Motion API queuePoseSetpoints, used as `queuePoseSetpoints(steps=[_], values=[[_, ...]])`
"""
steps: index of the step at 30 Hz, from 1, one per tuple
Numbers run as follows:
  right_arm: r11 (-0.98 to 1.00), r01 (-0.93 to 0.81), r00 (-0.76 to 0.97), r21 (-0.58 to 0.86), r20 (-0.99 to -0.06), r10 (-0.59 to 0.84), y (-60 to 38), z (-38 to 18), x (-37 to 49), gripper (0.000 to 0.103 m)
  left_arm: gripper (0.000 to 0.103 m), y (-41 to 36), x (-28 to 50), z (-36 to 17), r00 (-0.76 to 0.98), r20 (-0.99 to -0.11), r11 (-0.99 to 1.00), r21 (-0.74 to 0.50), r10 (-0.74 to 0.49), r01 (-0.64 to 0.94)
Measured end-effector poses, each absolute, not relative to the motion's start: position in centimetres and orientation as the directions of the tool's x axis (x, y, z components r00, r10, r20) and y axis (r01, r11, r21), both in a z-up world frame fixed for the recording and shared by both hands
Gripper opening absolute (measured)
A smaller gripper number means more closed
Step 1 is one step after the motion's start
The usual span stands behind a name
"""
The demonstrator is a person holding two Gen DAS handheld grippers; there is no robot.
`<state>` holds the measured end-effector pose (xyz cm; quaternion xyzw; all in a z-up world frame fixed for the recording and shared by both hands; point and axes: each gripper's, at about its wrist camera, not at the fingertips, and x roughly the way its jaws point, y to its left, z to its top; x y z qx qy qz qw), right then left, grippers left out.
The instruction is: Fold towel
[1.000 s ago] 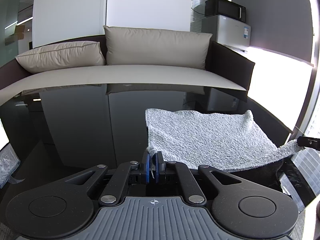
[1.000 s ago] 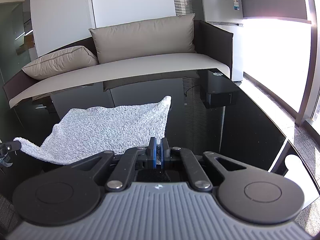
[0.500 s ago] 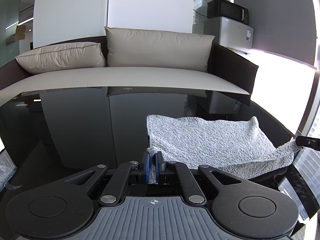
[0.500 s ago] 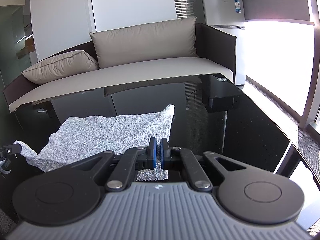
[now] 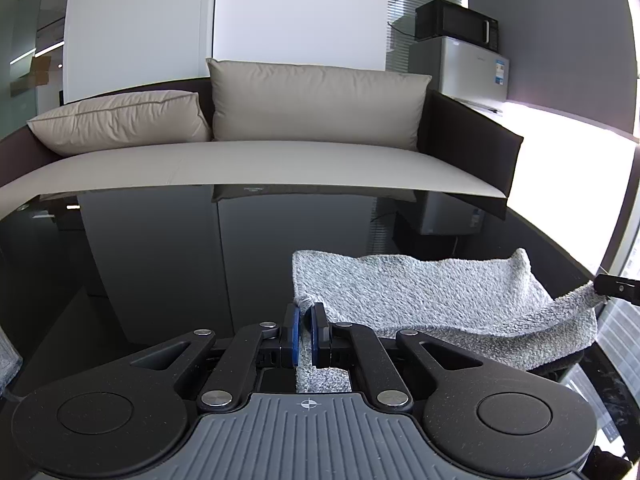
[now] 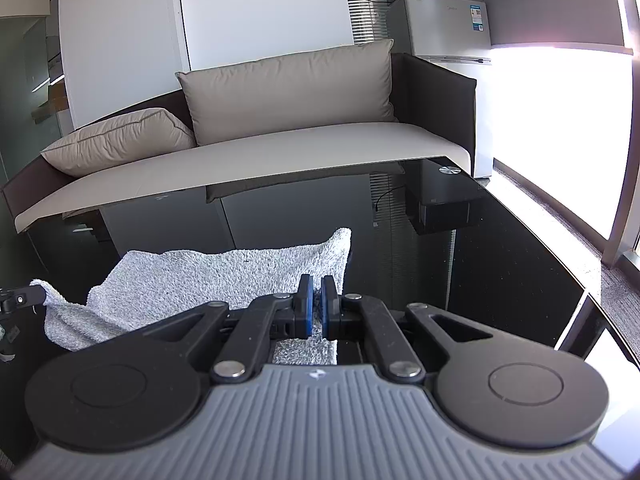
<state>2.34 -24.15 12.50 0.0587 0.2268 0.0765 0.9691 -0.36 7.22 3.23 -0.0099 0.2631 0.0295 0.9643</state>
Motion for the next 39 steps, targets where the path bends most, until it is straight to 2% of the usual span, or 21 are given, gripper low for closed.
queuePoseSetpoints(steps=[22,29,34,36,39], values=[[0.985,-0.110,0.893,0.136,-0.423,0.158,-24.2,12.5,6.5,0.002,0.005,7.1,3.7,3.4,0.868,-0.493,0.998,-0.003,0.049,-0.058],[0.980,-0.114,0.857,0.161,-0.483,0.179,-24.5,11.6,7.2,0.003,0.005,6.9,4.1,2.8,0.858,-0.512,0.999,0.002,0.044,-0.051],[0.982,-0.149,0.818,0.118,-0.543,0.190,-23.7,10.8,7.0,0.004,0.005,6.8,4.1,2.6,0.855,-0.517,0.999,0.004,0.040,-0.045],[0.983,-0.149,0.805,0.108,-0.563,0.184,-23.6,10.4,6.9,0.006,0.005,6.8,4.1,2.6,0.854,-0.519,0.999,0.002,0.039,-0.045],[0.981,-0.156,0.791,0.117,-0.579,0.195,-23.5,10.0,6.7,0.019,0.005,6.9,4.0,2.6,0.854,-0.520,0.999,0.001,0.039,-0.045]])
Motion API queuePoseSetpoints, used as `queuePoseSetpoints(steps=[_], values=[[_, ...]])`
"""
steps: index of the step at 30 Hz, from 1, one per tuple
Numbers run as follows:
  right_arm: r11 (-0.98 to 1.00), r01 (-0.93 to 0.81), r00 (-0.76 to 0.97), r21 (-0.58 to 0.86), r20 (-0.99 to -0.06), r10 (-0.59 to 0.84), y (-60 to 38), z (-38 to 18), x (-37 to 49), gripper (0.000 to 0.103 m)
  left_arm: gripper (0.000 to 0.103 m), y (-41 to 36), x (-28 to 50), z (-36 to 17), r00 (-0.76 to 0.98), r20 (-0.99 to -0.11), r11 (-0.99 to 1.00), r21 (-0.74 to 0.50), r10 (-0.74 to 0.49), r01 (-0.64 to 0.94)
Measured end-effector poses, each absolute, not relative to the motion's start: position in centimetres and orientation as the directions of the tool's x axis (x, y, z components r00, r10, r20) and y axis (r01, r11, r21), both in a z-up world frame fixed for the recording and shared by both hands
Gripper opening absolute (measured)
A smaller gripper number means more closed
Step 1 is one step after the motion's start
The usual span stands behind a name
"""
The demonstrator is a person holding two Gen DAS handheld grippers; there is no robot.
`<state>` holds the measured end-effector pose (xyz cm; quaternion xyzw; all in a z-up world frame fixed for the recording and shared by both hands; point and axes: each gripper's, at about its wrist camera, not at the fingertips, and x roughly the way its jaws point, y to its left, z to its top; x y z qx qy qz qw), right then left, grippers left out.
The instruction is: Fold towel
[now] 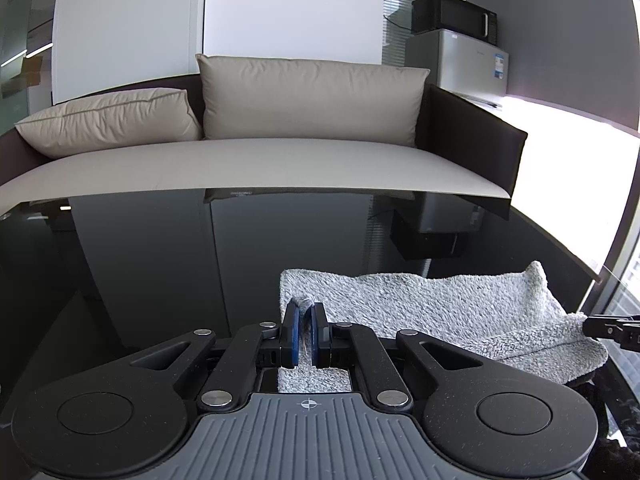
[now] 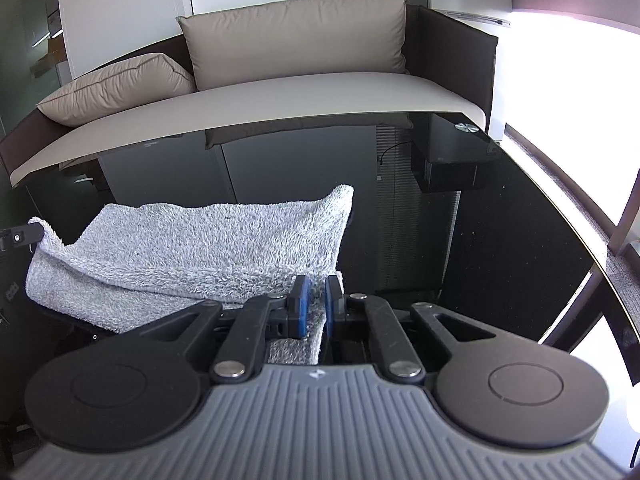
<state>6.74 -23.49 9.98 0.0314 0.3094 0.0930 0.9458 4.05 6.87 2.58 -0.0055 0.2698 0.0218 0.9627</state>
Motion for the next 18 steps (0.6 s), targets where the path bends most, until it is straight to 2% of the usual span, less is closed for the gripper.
queuePoseSetpoints(steps=[2,9,13,18], values=[[0.980,-0.157,0.796,0.120,-0.572,0.197,-23.49,10.05,6.60,0.028,0.005,6.92,4.01,2.55,0.853,-0.520,0.999,0.000,0.039,-0.046],[0.979,-0.156,0.781,0.128,-0.591,0.202,-23.47,9.85,6.77,0.029,0.005,6.88,3.95,2.54,0.851,-0.524,0.999,-0.001,0.037,-0.044],[0.984,-0.141,0.783,0.112,-0.595,0.180,-23.61,9.75,6.81,0.042,0.005,7.06,3.94,2.50,0.849,-0.526,0.999,-0.003,0.037,-0.046],[0.980,-0.148,0.782,0.135,-0.591,0.199,-23.83,9.67,6.91,0.042,0.005,7.03,3.85,2.49,0.849,-0.528,0.999,-0.003,0.035,-0.043]])
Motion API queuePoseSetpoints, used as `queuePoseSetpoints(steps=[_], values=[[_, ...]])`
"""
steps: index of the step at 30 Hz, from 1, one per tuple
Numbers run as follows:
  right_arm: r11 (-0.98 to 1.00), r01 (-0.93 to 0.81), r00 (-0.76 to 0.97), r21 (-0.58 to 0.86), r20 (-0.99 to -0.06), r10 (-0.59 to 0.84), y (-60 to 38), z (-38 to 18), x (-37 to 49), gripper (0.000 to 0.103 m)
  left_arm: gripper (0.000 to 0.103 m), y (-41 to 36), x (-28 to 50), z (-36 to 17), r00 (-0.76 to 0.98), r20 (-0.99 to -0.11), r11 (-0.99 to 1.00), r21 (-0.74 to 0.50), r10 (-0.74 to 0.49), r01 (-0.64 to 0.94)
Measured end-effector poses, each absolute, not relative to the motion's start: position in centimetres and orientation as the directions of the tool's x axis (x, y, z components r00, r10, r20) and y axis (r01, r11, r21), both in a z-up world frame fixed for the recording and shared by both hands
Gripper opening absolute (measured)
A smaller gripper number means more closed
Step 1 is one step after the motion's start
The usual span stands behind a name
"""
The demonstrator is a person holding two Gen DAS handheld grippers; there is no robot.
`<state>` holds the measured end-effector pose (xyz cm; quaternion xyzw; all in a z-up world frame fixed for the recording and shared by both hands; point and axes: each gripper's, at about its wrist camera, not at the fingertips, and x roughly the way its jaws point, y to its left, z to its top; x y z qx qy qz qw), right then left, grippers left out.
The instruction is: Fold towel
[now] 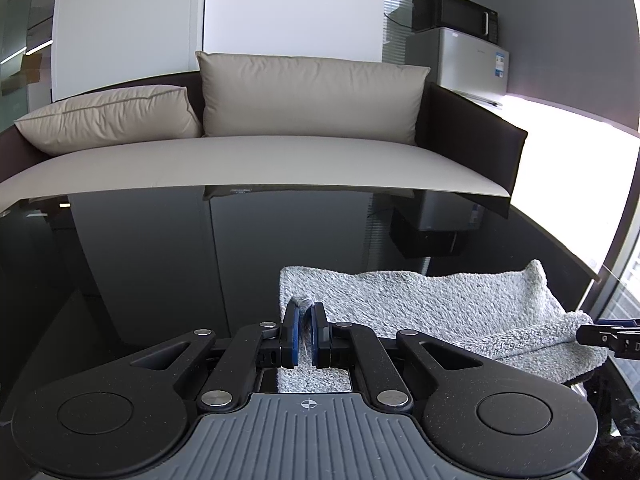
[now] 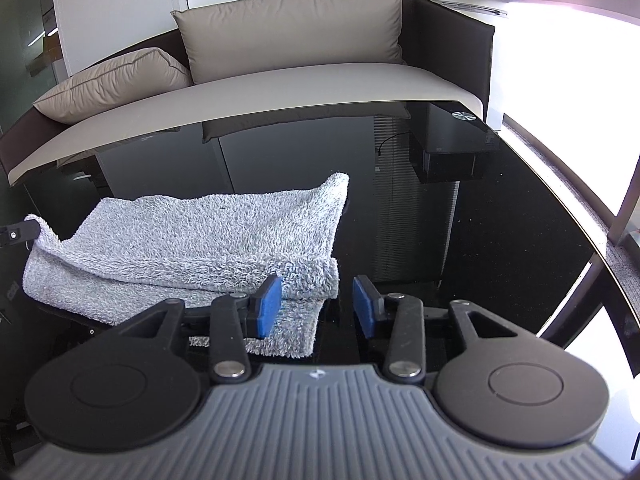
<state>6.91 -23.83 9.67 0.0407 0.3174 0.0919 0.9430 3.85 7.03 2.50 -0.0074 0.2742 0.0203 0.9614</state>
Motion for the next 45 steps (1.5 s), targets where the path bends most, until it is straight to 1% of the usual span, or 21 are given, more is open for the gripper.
queuePoseSetpoints(steps=[3,5,7,9,10,12,17,23,29,35,38,45], values=[[0.979,-0.147,0.782,0.144,-0.589,0.204,-23.9,9.7,6.9,0.040,0.005,7.0,3.8,2.5,0.848,-0.529,0.999,-0.003,0.036,-0.044],[0.977,-0.146,0.782,0.152,-0.588,0.208,-24.0,9.7,6.9,0.026,0.005,7.1,3.8,2.5,0.848,-0.529,0.999,-0.004,0.036,-0.045],[0.978,-0.143,0.780,0.155,-0.591,0.207,-24.0,9.6,6.9,0.023,0.005,7.1,3.8,2.5,0.848,-0.529,0.999,-0.004,0.035,-0.044],[0.976,-0.141,0.776,0.165,-0.594,0.213,-24.1,9.6,7.0,0.015,0.005,7.0,3.7,2.4,0.847,-0.530,0.999,-0.003,0.035,-0.043],[0.975,-0.143,0.775,0.171,-0.593,0.218,-24.2,9.6,7.0,0.010,0.005,7.0,3.7,2.4,0.847,-0.530,0.999,-0.003,0.035,-0.043],[0.974,-0.144,0.781,0.177,-0.584,0.222,-24.2,9.8,6.9,0.006,0.005,7.0,3.7,2.5,0.847,-0.530,0.999,-0.004,0.034,-0.043],[0.972,-0.134,0.805,0.191,-0.552,0.220,-24.5,10.4,6.7,0.005,0.005,7.1,3.7,2.7,0.853,-0.521,0.999,-0.005,0.040,-0.050],[0.966,-0.133,0.846,0.223,-0.482,0.227,-24.9,11.6,6.3,0.004,0.005,7.1,3.6,3.0,0.864,-0.502,0.999,-0.009,0.041,-0.052],[0.962,-0.139,0.869,0.235,-0.438,0.233,-24.8,12.3,6.3,0.004,0.005,7.0,3.7,3.4,0.871,-0.489,0.998,-0.006,0.047,-0.057],[0.960,-0.147,0.908,0.240,-0.353,0.227,-25.2,13.6,5.6,0.004,0.004,7.1,3.4,4.1,0.888,-0.456,0.998,-0.010,0.053,-0.064],[0.959,-0.149,0.912,0.242,-0.341,0.227,-25.2,13.8,5.7,0.004,0.004,7.0,3.7,4.2,0.888,-0.456,0.998,-0.009,0.056,-0.067],[0.961,-0.139,0.909,0.241,-0.353,0.220,-25.1,13.8,6.7,0.004,0.004,7.2,4.6,4.1,0.886,-0.459,0.997,-0.005,0.064,-0.075]])
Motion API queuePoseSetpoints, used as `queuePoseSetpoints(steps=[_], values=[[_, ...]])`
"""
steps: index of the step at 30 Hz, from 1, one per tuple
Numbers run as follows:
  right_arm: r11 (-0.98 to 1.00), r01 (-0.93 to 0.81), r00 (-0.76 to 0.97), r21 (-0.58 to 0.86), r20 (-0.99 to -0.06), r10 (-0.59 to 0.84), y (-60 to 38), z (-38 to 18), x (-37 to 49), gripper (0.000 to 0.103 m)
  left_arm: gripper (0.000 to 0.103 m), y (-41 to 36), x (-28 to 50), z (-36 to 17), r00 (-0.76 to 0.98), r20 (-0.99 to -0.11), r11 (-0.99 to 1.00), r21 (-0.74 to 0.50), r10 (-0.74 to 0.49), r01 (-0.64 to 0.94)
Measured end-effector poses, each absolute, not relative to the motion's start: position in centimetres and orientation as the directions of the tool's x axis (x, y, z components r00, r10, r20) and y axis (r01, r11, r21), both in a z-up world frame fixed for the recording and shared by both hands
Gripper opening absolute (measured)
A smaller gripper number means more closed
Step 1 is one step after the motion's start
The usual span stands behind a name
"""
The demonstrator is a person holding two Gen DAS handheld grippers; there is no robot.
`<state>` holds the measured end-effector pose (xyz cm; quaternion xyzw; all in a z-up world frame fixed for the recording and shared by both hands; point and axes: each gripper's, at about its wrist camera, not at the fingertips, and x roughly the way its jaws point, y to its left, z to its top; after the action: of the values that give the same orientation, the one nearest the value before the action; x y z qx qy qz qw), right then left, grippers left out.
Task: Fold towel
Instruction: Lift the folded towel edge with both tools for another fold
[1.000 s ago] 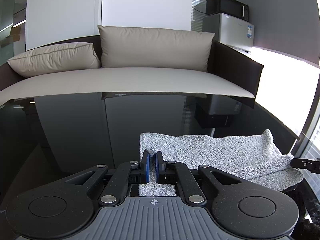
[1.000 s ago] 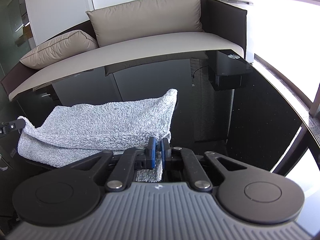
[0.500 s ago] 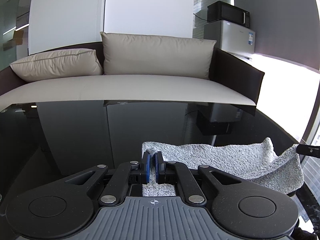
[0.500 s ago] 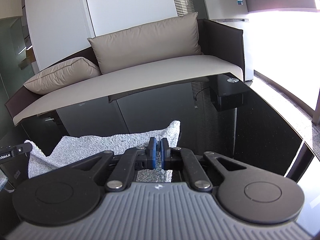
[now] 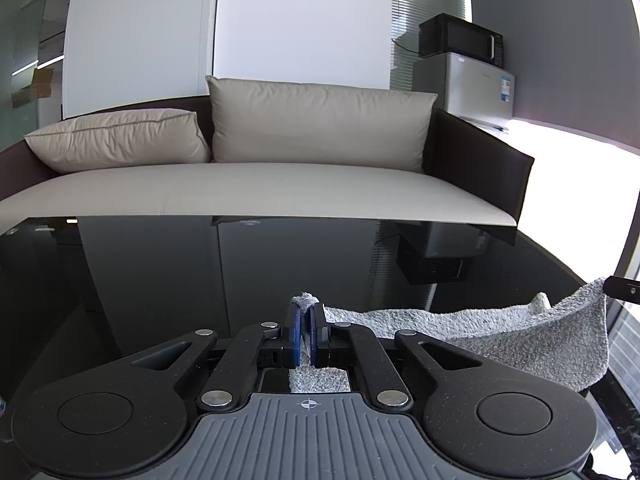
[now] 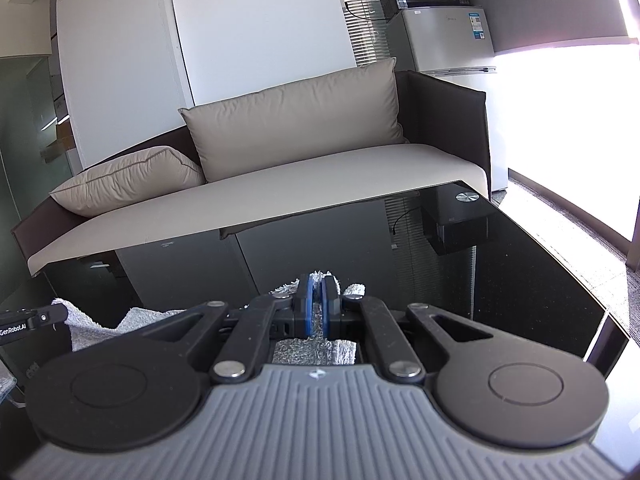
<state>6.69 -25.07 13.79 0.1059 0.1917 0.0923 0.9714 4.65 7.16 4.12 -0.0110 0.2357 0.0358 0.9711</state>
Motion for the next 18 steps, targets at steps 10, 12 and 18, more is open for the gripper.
queuePoseSetpoints(steps=[10,12,18], values=[[0.963,-0.122,0.905,0.241,-0.372,0.208,-25.0,13.3,8.8,0.004,0.004,7.2,7.1,3.4,0.875,-0.480,0.997,0.007,0.073,-0.079],[0.963,-0.120,0.903,0.242,-0.377,0.207,-24.9,13.1,9.4,0.004,0.004,7.4,7.5,3.3,0.872,-0.484,0.997,0.010,0.074,-0.079],[0.964,-0.110,0.899,0.242,-0.389,0.200,-24.8,12.6,10.4,0.004,0.004,7.5,8.8,2.8,0.868,-0.490,0.997,0.018,0.075,-0.076]])
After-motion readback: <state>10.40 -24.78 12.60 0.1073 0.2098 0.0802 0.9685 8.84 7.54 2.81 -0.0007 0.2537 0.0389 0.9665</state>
